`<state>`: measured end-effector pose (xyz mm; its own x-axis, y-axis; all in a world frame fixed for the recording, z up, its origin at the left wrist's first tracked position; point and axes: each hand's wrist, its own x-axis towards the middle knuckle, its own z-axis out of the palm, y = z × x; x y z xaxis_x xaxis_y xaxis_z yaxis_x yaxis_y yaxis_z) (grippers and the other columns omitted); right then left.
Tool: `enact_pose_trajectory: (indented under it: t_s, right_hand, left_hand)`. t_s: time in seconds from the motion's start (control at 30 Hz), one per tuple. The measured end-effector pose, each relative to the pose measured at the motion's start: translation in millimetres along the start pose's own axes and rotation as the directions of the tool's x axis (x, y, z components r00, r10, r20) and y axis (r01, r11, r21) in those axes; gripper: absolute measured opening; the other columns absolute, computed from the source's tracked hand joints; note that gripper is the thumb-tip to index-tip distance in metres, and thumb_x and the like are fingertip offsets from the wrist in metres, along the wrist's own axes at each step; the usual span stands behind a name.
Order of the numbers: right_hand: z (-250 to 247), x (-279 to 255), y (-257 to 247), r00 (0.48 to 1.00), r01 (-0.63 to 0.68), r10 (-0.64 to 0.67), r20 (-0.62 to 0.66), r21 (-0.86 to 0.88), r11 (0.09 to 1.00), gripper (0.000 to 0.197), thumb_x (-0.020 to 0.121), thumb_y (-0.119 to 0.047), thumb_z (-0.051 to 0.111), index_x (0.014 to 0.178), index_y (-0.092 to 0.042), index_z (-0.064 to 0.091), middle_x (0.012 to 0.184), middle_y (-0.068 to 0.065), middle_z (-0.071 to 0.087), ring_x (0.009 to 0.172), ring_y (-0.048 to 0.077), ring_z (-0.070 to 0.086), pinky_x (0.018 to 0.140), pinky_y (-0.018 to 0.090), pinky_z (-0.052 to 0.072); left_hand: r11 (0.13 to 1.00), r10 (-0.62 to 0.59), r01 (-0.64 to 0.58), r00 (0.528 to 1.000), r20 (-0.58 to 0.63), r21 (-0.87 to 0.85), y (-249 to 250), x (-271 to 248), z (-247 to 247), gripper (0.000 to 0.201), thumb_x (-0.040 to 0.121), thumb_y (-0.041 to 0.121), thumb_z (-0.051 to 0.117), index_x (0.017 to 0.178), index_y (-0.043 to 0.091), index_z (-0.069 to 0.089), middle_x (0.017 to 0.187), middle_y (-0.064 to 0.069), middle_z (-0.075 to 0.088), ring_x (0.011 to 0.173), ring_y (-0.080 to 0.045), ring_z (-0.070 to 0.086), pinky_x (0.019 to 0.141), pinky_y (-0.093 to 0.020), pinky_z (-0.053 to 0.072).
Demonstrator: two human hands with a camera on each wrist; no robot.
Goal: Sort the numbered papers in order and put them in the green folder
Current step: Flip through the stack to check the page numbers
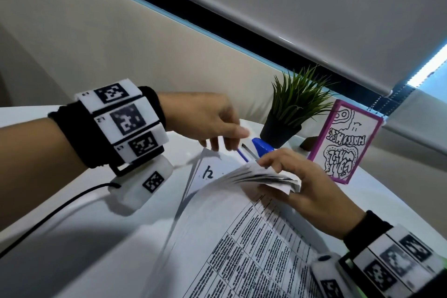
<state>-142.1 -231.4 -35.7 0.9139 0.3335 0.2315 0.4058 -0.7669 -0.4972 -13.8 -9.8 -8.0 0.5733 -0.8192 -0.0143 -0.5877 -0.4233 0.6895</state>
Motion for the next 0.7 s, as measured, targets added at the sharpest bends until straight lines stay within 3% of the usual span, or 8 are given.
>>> enact_pose_trajectory:
  t_s: [0.07,0.13,0.2,0.27,0.4,0.57,0.63,0.7]
  right_hand:
    - [-0.4,-1.0,-0.8,1.000,-0.004,0.003,0.015,0.027,1.000,0.011,0.085,-0.015,0.073,0.091,-0.020,0.065,0.094,-0.015,0.069,0.089,0.005,0.065,0.074,0.014,0.046]
    - [0.4,-1.2,0.5,1.000,-0.014,0.014,0.024,0.023,1.000,0.014,0.086,-0.014,0.073,0.096,-0.023,0.069,0.090,-0.018,0.070,0.085,0.004,0.065,0.072,0.015,0.048]
    - [0.8,-1.6,2.8,1.000,-0.010,0.010,0.022,0.004,1.000,0.014,0.087,-0.014,0.072,0.097,-0.024,0.072,0.091,-0.012,0.073,0.086,0.011,0.068,0.075,0.029,0.054]
    - [0.6,-1.7,3.7,1.000,-0.001,0.001,0.002,0.009,1.000,0.015,0.085,-0.010,0.074,0.094,-0.021,0.074,0.090,-0.008,0.074,0.085,0.014,0.070,0.074,0.034,0.056]
    - [0.1,-2.2,1.8,0.998,0.062,-0.061,-0.019,0.053,0.997,0.005,0.081,-0.015,0.078,0.086,-0.015,0.075,0.098,-0.006,0.073,0.093,0.015,0.070,0.077,0.031,0.057]
    - [-1.8,-6.4,-1.6,0.993,0.095,-0.093,-0.074,0.022,0.995,0.019,0.081,-0.035,0.072,0.087,-0.018,0.078,0.090,-0.005,0.067,0.085,0.016,0.066,0.069,0.022,0.050]
    - [-4.0,-7.9,-1.2,0.993,0.067,-0.070,-0.095,-0.030,0.997,0.020,0.082,-0.039,0.069,0.093,-0.026,0.079,0.086,-0.007,0.065,0.080,0.014,0.063,0.064,0.019,0.048]
    - [-5.6,-9.0,0.7,0.995,0.052,-0.060,-0.084,-0.092,0.994,0.012,0.084,-0.033,0.072,0.094,-0.027,0.078,0.083,-0.007,0.066,0.077,0.014,0.062,0.062,0.025,0.049]
  left_hand:
    - [0.971,-0.059,0.056,0.998,0.004,0.234,-9.9,0.6,0.1,0.026,0.094,0.039,0.057,0.089,0.018,0.072,0.084,0.006,0.074,0.077,-0.013,0.069,0.074,-0.031,0.058]
    - [0.935,-0.095,0.082,0.995,0.021,0.344,-16.1,-0.1,2.4,0.018,0.091,0.034,0.062,0.088,0.020,0.073,0.085,0.003,0.075,0.075,-0.012,0.069,0.072,-0.027,0.056]
    - [0.940,-0.096,0.078,0.995,0.037,0.333,-15.7,-0.3,4.9,0.014,0.088,0.031,0.065,0.086,0.021,0.073,0.084,0.002,0.075,0.071,-0.010,0.069,0.061,-0.019,0.049]
    - [0.940,-0.071,0.056,0.997,0.032,0.336,-11.1,0.7,7.1,0.010,0.086,0.031,0.069,0.083,0.022,0.072,0.081,0.001,0.075,0.068,-0.009,0.068,0.058,-0.017,0.046]
    - [0.929,-0.006,0.021,0.999,-0.042,0.369,-5.8,2.6,7.8,0.013,0.082,0.029,0.073,0.071,0.025,0.067,0.074,0.007,0.071,0.059,-0.004,0.058,0.061,-0.020,0.045]
    - [0.907,0.005,0.039,0.995,-0.103,0.420,-7.1,0.1,7.3,0.020,0.084,0.035,0.070,0.072,0.020,0.066,0.057,0.010,0.058,0.058,-0.007,0.053,0.063,-0.026,0.048]
    - [0.915,0.039,0.016,0.991,-0.128,0.403,-6.4,-3.8,6.8,0.021,0.085,0.037,0.070,0.074,0.019,0.065,0.059,0.011,0.057,0.061,-0.005,0.054,0.063,-0.026,0.046]
    - [0.932,0.090,-0.039,0.988,-0.127,0.359,-4.8,-7.4,6.3,0.018,0.084,0.036,0.070,0.073,0.025,0.061,0.070,0.013,0.061,0.070,-0.005,0.058,0.060,-0.021,0.043]
